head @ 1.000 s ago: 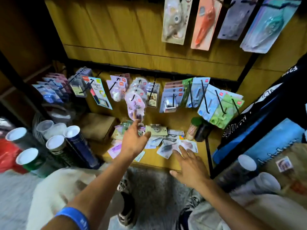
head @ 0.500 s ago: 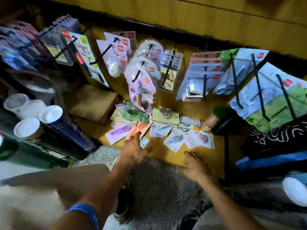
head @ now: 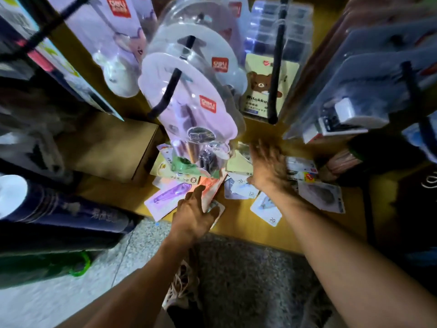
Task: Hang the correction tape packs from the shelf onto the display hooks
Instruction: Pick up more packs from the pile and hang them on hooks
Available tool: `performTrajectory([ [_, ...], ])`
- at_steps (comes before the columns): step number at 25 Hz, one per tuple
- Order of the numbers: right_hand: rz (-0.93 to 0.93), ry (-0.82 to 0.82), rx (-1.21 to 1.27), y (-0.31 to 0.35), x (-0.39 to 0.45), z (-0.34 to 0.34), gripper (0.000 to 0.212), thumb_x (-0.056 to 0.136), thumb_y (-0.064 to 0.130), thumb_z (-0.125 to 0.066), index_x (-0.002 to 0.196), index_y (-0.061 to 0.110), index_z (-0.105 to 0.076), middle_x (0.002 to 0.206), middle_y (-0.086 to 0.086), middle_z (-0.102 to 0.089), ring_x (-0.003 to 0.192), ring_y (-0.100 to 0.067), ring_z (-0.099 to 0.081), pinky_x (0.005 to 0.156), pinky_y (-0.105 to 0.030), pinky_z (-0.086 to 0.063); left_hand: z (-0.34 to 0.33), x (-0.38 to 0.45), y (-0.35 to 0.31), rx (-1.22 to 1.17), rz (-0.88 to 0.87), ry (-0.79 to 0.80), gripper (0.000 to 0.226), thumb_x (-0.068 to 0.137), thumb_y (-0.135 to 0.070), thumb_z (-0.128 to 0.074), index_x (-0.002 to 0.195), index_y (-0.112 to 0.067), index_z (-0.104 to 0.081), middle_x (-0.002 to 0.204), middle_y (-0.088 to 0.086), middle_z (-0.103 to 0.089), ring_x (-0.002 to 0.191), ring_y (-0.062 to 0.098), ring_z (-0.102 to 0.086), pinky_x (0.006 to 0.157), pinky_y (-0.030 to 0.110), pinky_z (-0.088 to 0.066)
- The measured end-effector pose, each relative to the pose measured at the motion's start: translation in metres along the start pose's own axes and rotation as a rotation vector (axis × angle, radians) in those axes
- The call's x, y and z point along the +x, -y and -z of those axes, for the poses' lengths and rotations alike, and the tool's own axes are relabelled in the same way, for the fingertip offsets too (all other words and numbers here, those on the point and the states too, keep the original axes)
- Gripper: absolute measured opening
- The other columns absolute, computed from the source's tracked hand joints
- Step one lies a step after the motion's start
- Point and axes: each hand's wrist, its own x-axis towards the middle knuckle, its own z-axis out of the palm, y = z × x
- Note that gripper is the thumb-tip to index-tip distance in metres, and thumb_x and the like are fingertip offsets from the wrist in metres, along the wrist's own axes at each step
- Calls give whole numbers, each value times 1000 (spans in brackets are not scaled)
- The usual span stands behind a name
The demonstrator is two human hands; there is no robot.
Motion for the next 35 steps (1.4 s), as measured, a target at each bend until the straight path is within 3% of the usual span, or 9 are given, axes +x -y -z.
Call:
performTrajectory([
  [5,8,48,-18,-3,5,-14,119,69,44,-84,157,27,-5,154,-5,-32,134,-30,-38,106,-45,-34,-4,0,0,-144,-46,-7,56,85,-25,-72,135,-11,-50,115,5,-60,117,28,-57,89,27,-43],
  [9,26,-61,-66,-17,-1,-18,97,78,27,-72,155,28,-14,132,-9,-55,112,-29,-55,89,-40,-45,-13,-1,-1,-178,-64,38,57,86,-20,-70,138,-14,-48,126,9,-59,119,25,-54,95,26,-42],
  [15,60,-165,-43,-31,-22,3,61,83,26,-59,141,23,-43,110,-15,-64,91,-34,-66,64,-35,-50,-23,0,-3,-357,-9,20,43,80,-19,-72,121,-20,-57,102,2,-61,101,26,-60,93,36,-51],
  [21,133,-305,-34,-40,-76,25,59,71,21,-65,128,20,-49,98,-12,-67,66,-33,-65,47,-35,-48,-20,-16,-36,-700,175,25,18,90,-23,-67,107,-22,-62,100,1,-66,97,23,-60,84,29,-44],
  [22,148,-330,-5,-41,-89,29,61,71,20,-64,129,21,-46,100,-12,-67,68,-33,-65,47,-35,-49,-14,-24,-46,-834,258,43,15,93,-31,-63,105,-23,-62,101,2,-67,97,25,-60,82,32,-44],
  [25,274,-381,119,-43,-131,40,56,75,23,-55,130,25,-42,113,-8,-66,82,-33,-67,54,-38,-55,6,-45,-59,-1203,439,243,54,94,-65,-37,116,-21,-59,110,11,-67,93,31,-64,72,39,-54],
  [28,483,-369,133,-48,-170,55,57,77,28,-50,133,29,-41,129,-5,-60,93,-31,-67,64,-41,-59,30,-66,-59,-1336,399,371,77,83,-76,-44,126,-14,-59,121,19,-65,96,37,-67,61,43,-58],
  [31,595,-451,90,-54,-203,82,54,76,21,-47,130,25,-44,137,-10,-57,95,-31,-65,72,-42,-58,52,-100,-64,-1241,266,409,80,74,-56,-72,133,-6,-51,127,20,-63,106,36,-65,70,46,-60],
  [35,712,-639,96,-63,-235,125,38,86,0,-45,119,17,-51,138,-14,-58,105,-32,-62,83,-43,-51,78,-146,-79,-1294,130,607,34,78,-12,-65,111,-3,-69,114,20,-66,85,27,-68,70,36,-60],
])
